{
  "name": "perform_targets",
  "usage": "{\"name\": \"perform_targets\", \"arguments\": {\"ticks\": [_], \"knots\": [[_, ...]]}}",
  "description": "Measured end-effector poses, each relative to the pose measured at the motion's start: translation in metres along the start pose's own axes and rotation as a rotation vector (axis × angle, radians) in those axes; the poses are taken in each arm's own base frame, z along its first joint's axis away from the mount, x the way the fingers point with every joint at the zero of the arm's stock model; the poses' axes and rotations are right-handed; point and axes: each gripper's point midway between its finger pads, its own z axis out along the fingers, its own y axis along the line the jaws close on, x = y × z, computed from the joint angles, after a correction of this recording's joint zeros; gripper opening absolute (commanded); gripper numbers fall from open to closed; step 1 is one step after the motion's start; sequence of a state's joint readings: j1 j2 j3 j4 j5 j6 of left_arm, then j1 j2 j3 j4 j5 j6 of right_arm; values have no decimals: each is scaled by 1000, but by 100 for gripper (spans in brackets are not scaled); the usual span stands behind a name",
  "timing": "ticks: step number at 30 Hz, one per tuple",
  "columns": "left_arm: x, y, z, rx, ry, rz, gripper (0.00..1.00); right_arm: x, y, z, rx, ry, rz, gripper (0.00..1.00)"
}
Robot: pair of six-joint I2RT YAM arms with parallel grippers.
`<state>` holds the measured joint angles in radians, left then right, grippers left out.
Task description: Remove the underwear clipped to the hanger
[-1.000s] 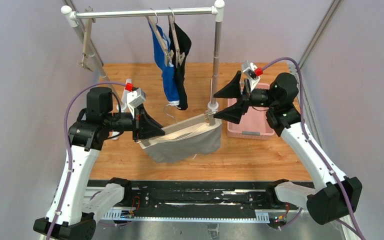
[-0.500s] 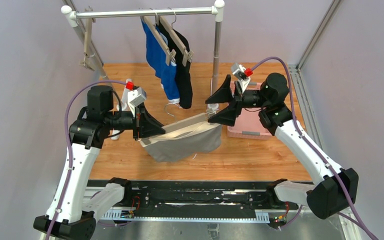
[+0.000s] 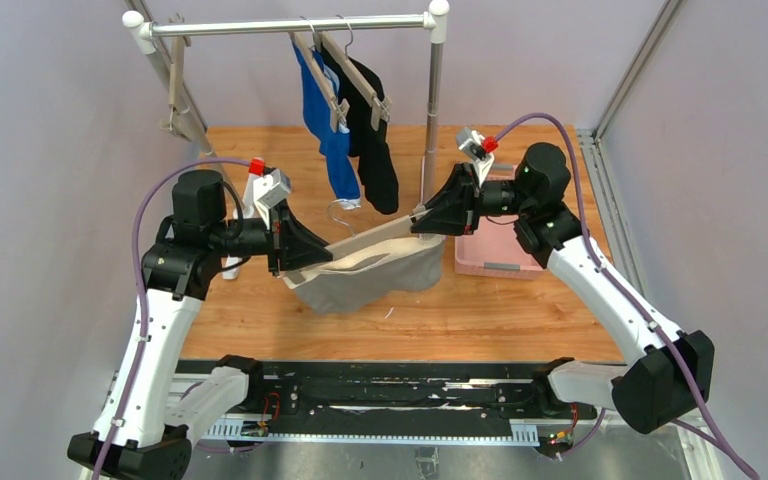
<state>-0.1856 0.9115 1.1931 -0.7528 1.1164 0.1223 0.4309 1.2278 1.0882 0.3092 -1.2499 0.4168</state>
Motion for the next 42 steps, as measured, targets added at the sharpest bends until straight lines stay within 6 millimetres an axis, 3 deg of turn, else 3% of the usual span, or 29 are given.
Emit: {"name": "perform_targets", "arguments": {"ticks": [2, 5, 7, 8, 14, 20, 27, 35, 42], "knots": [[2, 1, 1, 2, 0, -7, 0, 0, -1, 0, 2, 3, 4, 4], [4, 1, 1, 3, -4, -11, 0, 1, -1, 0, 6, 6, 12, 47], [3, 1, 2, 1, -8, -10, 0, 0, -3, 0, 18, 6, 17, 69], [3, 2, 2, -2, -10, -11, 0, 0, -3, 1, 21, 5, 19, 72], [-1, 3, 2, -9, -22, -19, 0, -7, -8, 0, 87, -18, -18, 75], [-21, 5, 4, -29, -139, -26, 0, -15, 0, -7, 179, -106, -70, 76], [-52, 12, 11, -29, -277, -70, 0, -8, -8, 14, 221, -234, -17, 72], [-74, 12, 14, -21, -371, -82, 0, -51, -12, 26, 196, -417, -76, 53], [-69, 16, 23, -5, -430, -135, 0, -81, -22, 33, 144, -563, -77, 53]]}}
